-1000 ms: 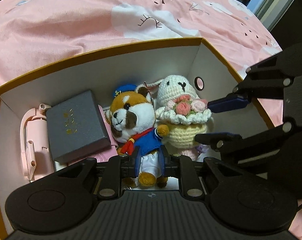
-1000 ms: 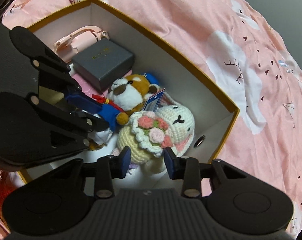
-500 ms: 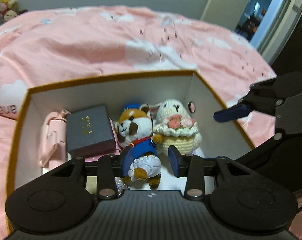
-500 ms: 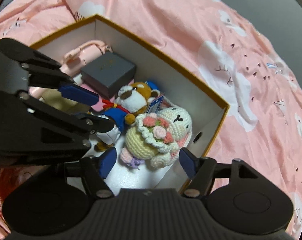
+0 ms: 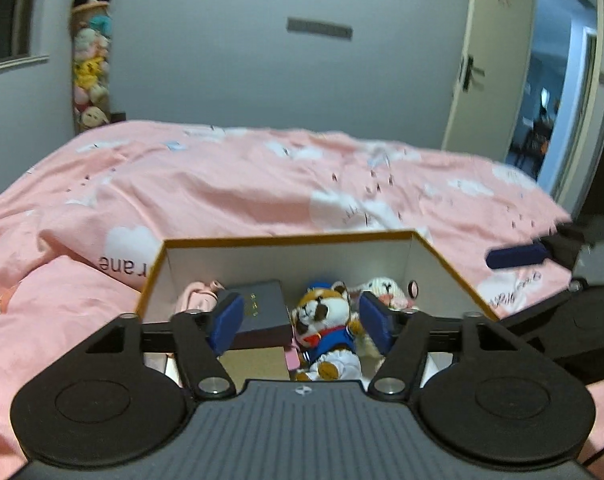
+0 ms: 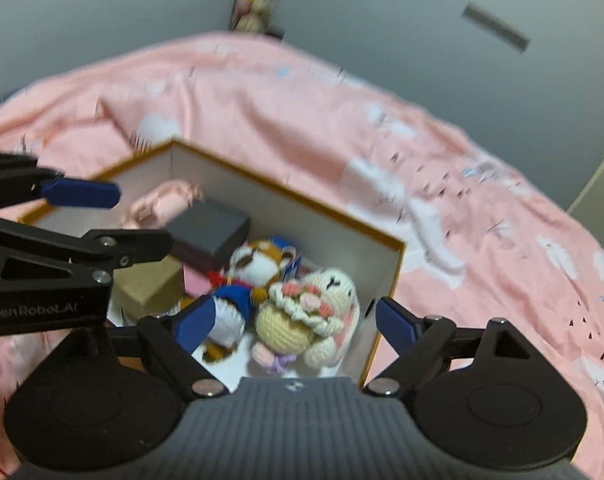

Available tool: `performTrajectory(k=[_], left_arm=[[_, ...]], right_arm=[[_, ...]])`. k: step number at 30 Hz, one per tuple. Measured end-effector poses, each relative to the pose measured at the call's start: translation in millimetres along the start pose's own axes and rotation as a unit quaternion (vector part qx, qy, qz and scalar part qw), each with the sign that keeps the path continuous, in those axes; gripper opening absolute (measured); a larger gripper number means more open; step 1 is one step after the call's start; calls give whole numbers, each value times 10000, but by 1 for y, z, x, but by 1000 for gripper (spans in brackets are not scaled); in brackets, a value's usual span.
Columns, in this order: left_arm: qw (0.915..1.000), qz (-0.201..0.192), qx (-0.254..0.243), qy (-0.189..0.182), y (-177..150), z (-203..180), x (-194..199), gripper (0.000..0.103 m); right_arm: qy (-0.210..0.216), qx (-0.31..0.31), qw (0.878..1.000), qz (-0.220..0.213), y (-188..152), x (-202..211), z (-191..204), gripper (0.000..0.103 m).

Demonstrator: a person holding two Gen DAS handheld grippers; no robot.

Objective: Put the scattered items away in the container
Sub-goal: 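Withdraw both tools up and away from the orange box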

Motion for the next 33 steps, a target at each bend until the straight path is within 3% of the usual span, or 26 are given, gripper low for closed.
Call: performTrajectory(k=[6, 10, 14, 17, 22, 26, 33], left_arm=[[9992, -346, 221, -13, -3, 7, 28, 89], [9990, -425, 33, -105, -10, 5, 45, 90], [9970, -718, -197, 232, -18, 2, 64, 90], [9940, -896, -375, 499, -22, 2, 75, 90], [9947, -800, -274, 579, -34, 8, 85, 90], [9945, -690, 31, 790, -47, 18, 93, 90], [9957, -601, 241, 662, -64, 34, 115, 90]], right_arm=[[-194, -1276, 9908, -418, -19, 22, -8, 95], [-298, -2195, 9730, -654, -33, 39, -13, 97], [-472, -2766, 9547, -993, -46, 59, -11, 100], [-770, -2799, 9489, -1242, -53, 74, -7, 100], [-939, -2383, 9562, -1419, -67, 91, 12, 100], [-726, -2217, 9631, -1346, -82, 96, 31, 100], [-468, -2220, 9686, -1016, -103, 99, 55, 100]])
Point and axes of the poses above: each gripper's, at about its wrist camera, not at the fingertips, and x roughly against the way its jaws point, z to its left, y to its top, the point moved 6 cm from there along -x, roughly the way its jaws point, and after that the axes turned 3 degrees about -x, right-handed, at the moved point
